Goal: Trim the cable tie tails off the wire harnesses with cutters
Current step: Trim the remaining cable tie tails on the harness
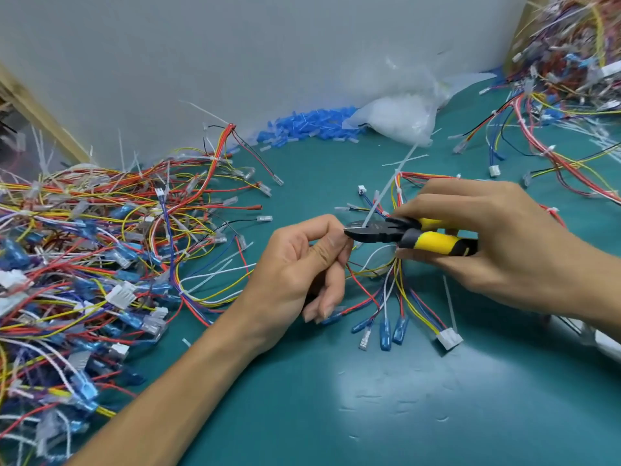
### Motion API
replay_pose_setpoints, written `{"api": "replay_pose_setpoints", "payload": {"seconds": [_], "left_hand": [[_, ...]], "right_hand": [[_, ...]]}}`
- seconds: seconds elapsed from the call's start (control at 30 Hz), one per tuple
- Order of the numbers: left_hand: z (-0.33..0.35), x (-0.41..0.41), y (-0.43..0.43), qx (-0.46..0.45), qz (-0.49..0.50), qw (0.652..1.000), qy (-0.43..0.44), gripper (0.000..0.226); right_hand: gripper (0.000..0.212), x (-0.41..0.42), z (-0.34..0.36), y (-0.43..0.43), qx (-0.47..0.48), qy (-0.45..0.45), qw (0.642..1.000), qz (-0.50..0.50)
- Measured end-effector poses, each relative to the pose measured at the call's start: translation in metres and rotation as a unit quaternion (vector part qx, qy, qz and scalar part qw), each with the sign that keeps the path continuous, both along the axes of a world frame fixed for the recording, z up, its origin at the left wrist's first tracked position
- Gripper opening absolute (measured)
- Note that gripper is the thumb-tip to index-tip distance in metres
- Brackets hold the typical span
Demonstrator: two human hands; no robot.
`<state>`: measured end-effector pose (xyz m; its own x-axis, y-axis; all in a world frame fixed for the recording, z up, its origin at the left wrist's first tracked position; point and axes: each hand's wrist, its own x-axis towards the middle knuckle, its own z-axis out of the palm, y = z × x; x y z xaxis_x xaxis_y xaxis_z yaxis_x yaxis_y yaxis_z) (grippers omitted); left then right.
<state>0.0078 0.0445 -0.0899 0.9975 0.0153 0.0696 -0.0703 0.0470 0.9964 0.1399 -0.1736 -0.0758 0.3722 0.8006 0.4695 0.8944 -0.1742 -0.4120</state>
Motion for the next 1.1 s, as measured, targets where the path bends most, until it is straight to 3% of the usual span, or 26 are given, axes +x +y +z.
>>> {"api": "replay_pose_setpoints", "payload": {"seconds": [0.53,1.1], "left_hand": [[0.001,0.000,-0.001,0.031,-0.006,1.000,0.001,0.028],[0.001,-0.001,-0.003,0.036,-0.020,0.999,-0.012,0.027]], "right_hand": [[0.041,-0.007,0.003,-0.001,-0.065,0.011,0.997,-0.041],[0.044,-0.017,0.007,-0.001,-0.060,0.044,0.996,-0.054]]}}
